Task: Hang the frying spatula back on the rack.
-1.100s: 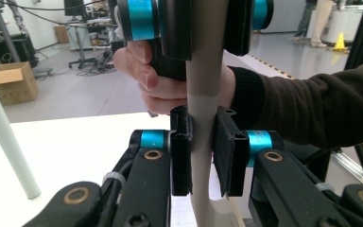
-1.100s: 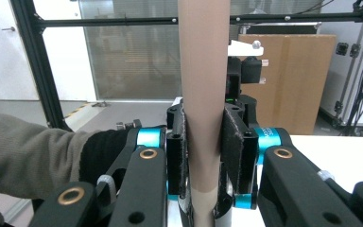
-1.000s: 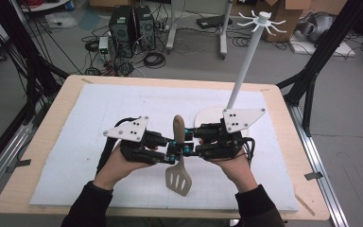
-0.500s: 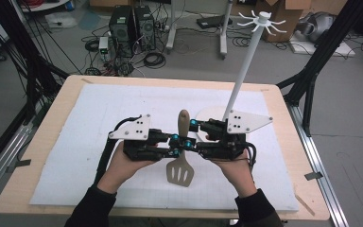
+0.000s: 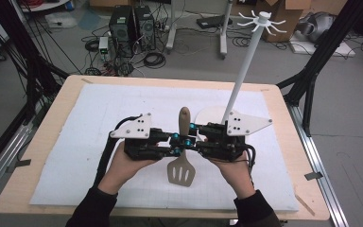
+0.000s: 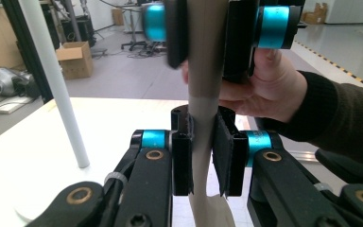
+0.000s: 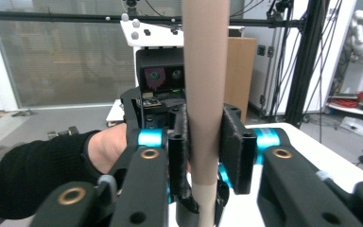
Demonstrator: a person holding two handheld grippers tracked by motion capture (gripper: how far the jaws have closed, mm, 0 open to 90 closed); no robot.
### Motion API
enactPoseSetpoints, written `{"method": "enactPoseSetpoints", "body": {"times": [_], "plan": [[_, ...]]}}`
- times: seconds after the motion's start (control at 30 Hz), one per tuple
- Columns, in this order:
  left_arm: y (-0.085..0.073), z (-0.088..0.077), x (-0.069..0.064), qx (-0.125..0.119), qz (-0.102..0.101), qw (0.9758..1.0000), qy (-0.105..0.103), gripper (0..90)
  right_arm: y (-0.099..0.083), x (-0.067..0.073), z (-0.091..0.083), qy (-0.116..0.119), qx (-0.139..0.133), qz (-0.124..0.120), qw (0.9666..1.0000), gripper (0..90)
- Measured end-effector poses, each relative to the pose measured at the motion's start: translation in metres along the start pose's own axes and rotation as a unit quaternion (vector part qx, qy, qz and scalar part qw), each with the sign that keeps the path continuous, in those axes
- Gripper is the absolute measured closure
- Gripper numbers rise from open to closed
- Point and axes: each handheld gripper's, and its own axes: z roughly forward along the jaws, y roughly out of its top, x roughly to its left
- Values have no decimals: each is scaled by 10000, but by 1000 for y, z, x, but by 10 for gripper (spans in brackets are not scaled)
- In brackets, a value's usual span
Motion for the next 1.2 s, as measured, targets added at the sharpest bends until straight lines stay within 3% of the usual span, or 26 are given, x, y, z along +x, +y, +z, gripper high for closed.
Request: {"method": "enactPoseSetpoints", "body": {"times": [0.2, 0.43, 0.47, 0.7, 0.87, 1.0, 1.2], "plan": [[-3, -1, 3, -70, -11, 10000, -68, 771, 0, -1, 0, 13, 26, 49, 10000, 758], [-4, -13, 4, -262, -229, 9994, 88, 494, 1, -8, -7, -65, -27, 125, 9999, 759], [-5, -20, 2, -249, -195, 9993, 173, 468, 2, -9, -8, -80, -3, 155, 9998, 759], [-12, -42, -10, -330, -80, 9992, 231, 300, 7, -21, -16, -260, -11, 160, 9995, 758], [-24, -71, -20, -453, -141, 9989, -18, 258, 9, -35, -21, -455, 10, 250, 9987, 758], [-31, -88, -25, -469, -136, 9988, -43, 186, 11, -46, -26, -586, -32, 321, 9978, 758], [-39, -107, -32, -335, -127, 9994, 26, 167, 19, -61, -34, -699, -74, 355, 9969, 758]]}}
